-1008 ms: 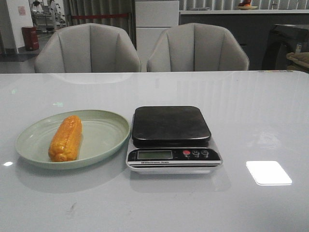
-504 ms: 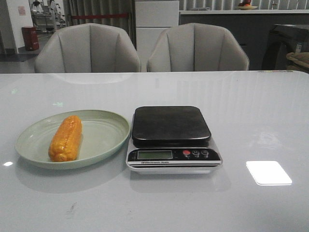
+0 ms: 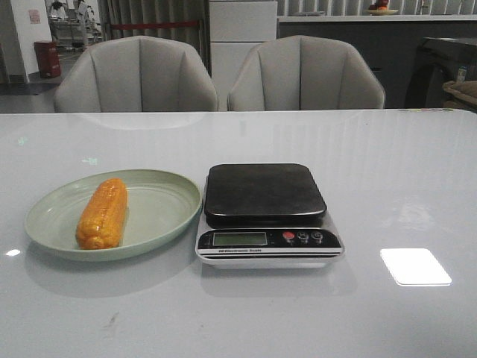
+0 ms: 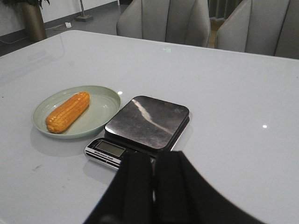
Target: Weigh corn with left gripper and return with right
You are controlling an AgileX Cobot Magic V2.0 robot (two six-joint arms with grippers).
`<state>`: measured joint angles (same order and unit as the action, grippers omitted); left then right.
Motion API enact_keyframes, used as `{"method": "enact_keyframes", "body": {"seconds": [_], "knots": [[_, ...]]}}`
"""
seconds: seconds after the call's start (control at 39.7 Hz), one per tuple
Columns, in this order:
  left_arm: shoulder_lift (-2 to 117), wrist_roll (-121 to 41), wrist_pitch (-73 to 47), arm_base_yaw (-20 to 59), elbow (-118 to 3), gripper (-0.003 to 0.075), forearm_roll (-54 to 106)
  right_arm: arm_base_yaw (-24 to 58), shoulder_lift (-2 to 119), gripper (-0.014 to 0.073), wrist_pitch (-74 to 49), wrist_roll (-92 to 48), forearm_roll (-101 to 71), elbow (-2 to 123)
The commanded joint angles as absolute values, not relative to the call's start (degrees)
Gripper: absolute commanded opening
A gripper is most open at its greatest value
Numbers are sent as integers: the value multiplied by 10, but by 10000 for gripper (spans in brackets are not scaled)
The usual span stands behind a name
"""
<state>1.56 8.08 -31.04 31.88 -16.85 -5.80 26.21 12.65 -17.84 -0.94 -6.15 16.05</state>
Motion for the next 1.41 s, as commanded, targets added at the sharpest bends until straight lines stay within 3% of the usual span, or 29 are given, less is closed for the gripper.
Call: {"method": "enact_keyframes", "body": {"seconds": [0.0,0.28,0.48,0.66,1.39], "knots": [[22,82,-251,266,-170,113,-66,258,132,155,-136,-12,-64,175],[22,82,-143,66,-100,113,-66,258,132,155,-136,-12,-64,175],[14,82,-61,-27,-34,113,-66,258,132,155,-136,-12,-64,175],[-16,82,-12,-45,23,113,-66,258,132,155,-136,-12,-64,175],[-15,82,-16,-45,22,113,-65,258,132,155,-136,-12,-64,175]]}}
